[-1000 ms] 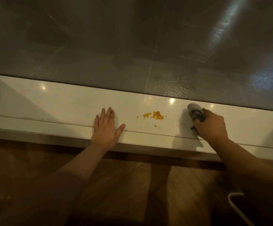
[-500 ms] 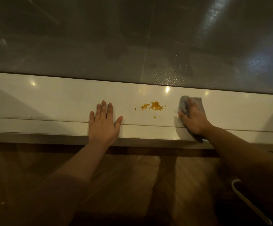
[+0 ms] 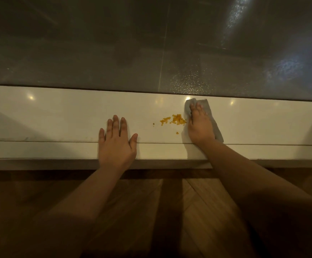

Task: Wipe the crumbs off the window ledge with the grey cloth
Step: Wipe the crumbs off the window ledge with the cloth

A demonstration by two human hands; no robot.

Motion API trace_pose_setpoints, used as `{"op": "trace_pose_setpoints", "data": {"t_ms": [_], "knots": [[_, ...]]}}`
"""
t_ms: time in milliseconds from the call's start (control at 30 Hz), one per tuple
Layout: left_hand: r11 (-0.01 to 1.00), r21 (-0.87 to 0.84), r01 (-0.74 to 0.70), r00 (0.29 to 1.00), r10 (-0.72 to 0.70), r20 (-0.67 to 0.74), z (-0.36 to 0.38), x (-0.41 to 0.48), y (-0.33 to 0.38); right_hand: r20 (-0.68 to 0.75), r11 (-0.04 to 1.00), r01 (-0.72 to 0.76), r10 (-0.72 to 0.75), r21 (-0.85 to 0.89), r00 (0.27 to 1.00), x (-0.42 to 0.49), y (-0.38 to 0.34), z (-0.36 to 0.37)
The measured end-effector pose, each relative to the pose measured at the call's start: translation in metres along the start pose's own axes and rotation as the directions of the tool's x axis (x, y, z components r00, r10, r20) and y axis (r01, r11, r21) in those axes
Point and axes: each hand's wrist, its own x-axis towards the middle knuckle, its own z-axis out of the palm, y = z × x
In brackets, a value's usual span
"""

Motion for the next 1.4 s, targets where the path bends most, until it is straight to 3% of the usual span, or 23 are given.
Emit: {"op": "trace_pose_setpoints", "data": {"t_ms": [233,533,700,900,967,1033,1100,1267,1400], "knots": [[1.0,-0.013,-0.001,1.0,0.001,-0.017,0.0,-0.001,0.001,0.06,0.973,0.17,-0.181,0.156,0.982,0.015,-0.012,0.007],[1.0,-0.005,0.001,1.0,-0.001,-0.017,0.0,-0.001,0.001,0.084,0.896,0.225,-0.276,0.382,0.958,0.012,-0.036,0.018],[1.0,-0.008,0.003,1.0,-0.003,-0.003,-0.002,-0.001,0.0,0.124,0.848,0.08,-0.168,0.523,0.978,0.009,-0.044,0.008],[1.0,-0.005,0.001,1.0,-0.001,0.006,-0.002,-0.002,0.001,0.404,0.563,-0.322,-0.023,0.761,0.915,0.022,-0.039,-0.029],[1.0,-0.001,0.002,1.0,-0.002,0.005,-0.002,-0.001,0.001,0.431,0.543,-0.355,-0.013,0.761,0.902,0.019,-0.035,-0.041],[1.0,0.005,0.007,1.0,-0.007,-0.003,-0.002,-0.002,0.001,0.323,0.709,-0.238,0.016,0.664,0.946,0.012,-0.026,-0.049],[1.0,0.004,0.009,1.0,-0.009,-0.005,-0.002,-0.001,0.001,0.108,0.898,-0.02,-0.03,0.439,0.994,0.004,-0.011,-0.053],[1.0,0.0,0.015,1.0,-0.015,-0.005,-0.002,-0.002,0.001,-0.009,0.977,0.08,-0.08,0.196,0.997,-0.019,0.01,-0.03],[1.0,-0.014,0.019,1.0,-0.019,0.002,-0.002,-0.001,0.002,-0.071,0.986,-0.13,0.138,0.106,0.988,-0.023,-0.001,-0.001]]}}
